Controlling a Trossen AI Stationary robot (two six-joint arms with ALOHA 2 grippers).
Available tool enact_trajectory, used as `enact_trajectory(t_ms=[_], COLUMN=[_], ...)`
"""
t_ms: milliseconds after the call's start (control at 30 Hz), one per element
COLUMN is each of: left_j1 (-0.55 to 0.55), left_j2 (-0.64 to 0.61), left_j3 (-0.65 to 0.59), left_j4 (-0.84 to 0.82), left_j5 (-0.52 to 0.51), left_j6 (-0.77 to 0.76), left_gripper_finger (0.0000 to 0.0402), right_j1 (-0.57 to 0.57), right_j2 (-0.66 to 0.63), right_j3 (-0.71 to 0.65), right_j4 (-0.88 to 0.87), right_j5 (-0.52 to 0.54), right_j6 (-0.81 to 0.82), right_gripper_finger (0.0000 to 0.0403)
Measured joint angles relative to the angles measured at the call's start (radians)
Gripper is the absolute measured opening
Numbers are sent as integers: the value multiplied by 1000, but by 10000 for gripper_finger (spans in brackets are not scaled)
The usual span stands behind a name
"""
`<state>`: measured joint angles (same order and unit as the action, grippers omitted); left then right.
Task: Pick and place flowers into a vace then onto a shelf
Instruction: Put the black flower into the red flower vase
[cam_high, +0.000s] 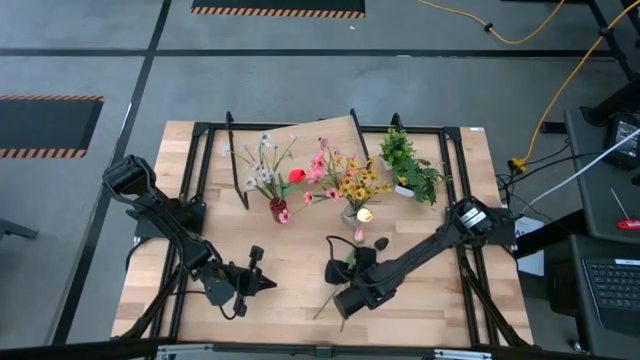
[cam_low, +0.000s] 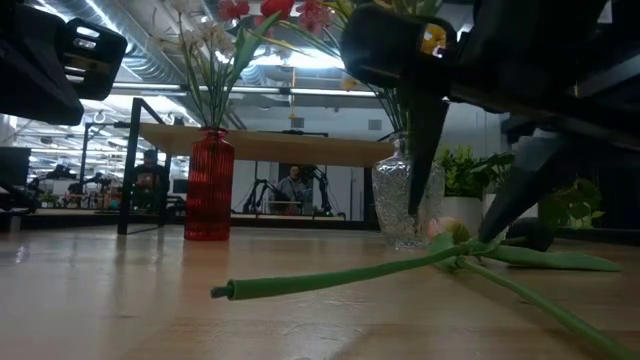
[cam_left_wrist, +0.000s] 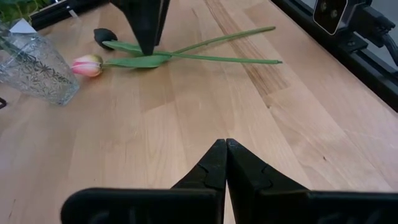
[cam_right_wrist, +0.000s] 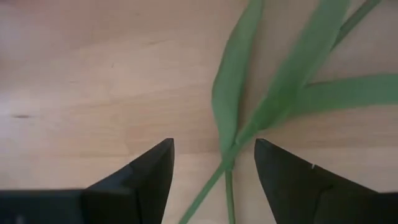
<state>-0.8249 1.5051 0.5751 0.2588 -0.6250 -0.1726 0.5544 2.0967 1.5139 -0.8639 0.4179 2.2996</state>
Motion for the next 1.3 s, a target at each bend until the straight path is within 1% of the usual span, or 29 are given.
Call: enact_trajectory(t_ms=[267, 500, 800, 1033, 1300], left_j1=[0, -4, -13, -18, -25], left_j2=[0, 0, 0, 0, 0], left_j3=[0, 0, 0, 0, 0], left_j4=[0, 1, 6, 7, 7], left_j5=[27, 33, 42, 42, 43], left_j6=[0, 0, 2, 2, 2], left_gripper_finger=[4, 2, 4, 5, 2], right_j1=[-8, 21, 12, 14, 18], right_j2=[4, 24, 54, 67, 66], right_j3=[1, 1, 1, 3, 2], right_j4=[-2, -9, -34, -42, -54], right_j5=[-6, 0, 8, 12, -16], right_j6=[1, 74, 63, 58, 56], right_gripper_finger=[225, 225, 222, 190, 153])
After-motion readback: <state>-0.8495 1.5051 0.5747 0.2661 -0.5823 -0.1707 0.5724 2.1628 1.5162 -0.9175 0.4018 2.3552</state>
